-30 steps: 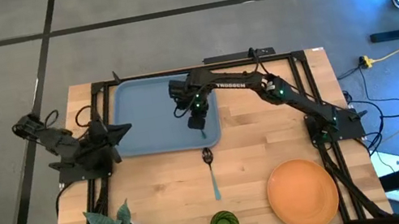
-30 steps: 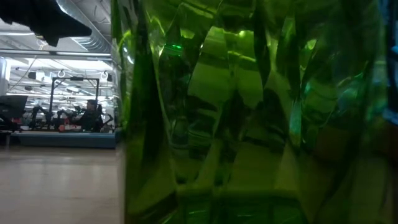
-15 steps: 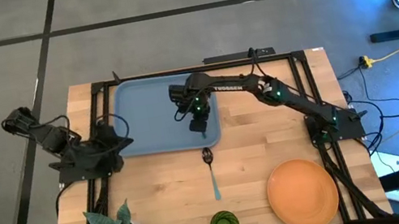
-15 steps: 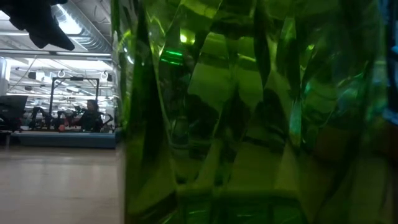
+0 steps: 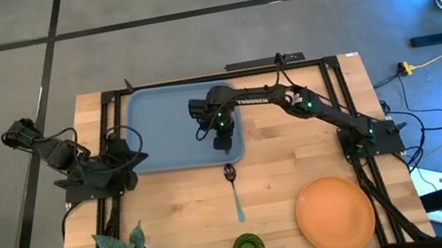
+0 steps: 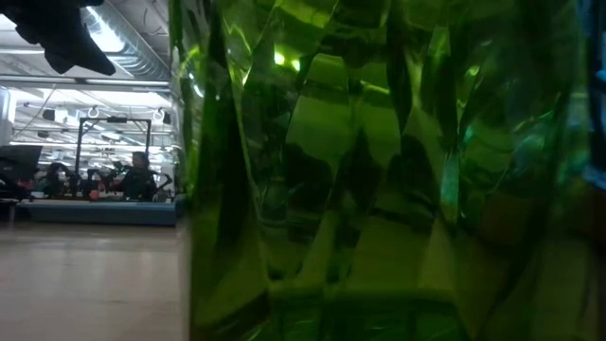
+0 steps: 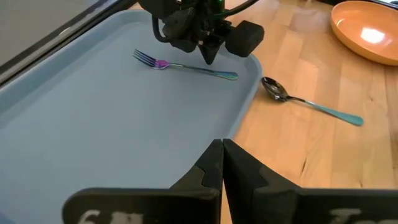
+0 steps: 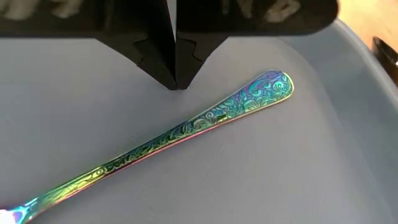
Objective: Pick and place plate/cup/fork/spoon on tray
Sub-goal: Put the blue fork on the blue tray
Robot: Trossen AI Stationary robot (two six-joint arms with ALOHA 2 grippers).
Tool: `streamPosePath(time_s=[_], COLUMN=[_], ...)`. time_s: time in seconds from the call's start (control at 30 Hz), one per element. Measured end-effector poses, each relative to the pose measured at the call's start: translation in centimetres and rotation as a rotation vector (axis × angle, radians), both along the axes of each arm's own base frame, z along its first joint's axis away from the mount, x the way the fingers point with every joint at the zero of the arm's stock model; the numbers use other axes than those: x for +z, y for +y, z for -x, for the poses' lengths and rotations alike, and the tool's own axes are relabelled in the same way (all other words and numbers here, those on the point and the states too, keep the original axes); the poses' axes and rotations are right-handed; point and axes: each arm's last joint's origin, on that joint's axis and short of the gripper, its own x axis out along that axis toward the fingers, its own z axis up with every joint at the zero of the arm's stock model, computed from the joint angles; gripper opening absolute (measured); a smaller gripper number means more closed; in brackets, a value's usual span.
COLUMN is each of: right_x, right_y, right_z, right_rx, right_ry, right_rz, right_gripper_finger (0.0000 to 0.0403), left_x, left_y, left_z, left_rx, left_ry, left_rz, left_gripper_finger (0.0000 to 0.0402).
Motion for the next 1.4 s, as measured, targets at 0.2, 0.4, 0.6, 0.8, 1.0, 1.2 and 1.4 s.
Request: streamPosePath(time_s=[0.2,0.4,0.6,0.8,1.0,1.2,1.4], right_x=[0.0,0.3,0.7,0.7,0.3,0.3,0.4], right_y=[0.4,0.4,0.3,0.3,0.1,0.1,0.0], right_z=[-0.1,-0.4,-0.9,-0.9,-1.0,-1.2,-1.9], right_rx=[0.011,0.032,0.038,0.057,0.051,0.053,0.054], right_ry=[-0.009,-0.029,-0.080,-0.084,-0.102,-0.130,-0.210], right_rz=[-0.034,-0.029,-0.016,-0.013,-0.014,-0.028,-0.041], right_gripper_finger=[0.0000,0.0000,0.0000,0.0000,0.0000,0.0000,0.0000], left_x=[0.0,0.0,0.0,0.0,0.0,0.0,0.0], left_y=[0.0,0.0,0.0,0.0,0.0,0.0,0.0], left_z=[0.0,0.0,0.0,0.0,0.0,0.0,0.0], left_rx=[0.000,0.000,0.000,0.000,0.000,0.000,-0.004], left_ry=[0.000,0.000,0.000,0.000,0.000,0.000,0.002], left_rz=[0.000,0.000,0.000,0.000,0.000,-0.001,-0.005], left_gripper_finger=[0.0000,0.0000,0.0000,0.0000,0.0000,0.0000,0.0000])
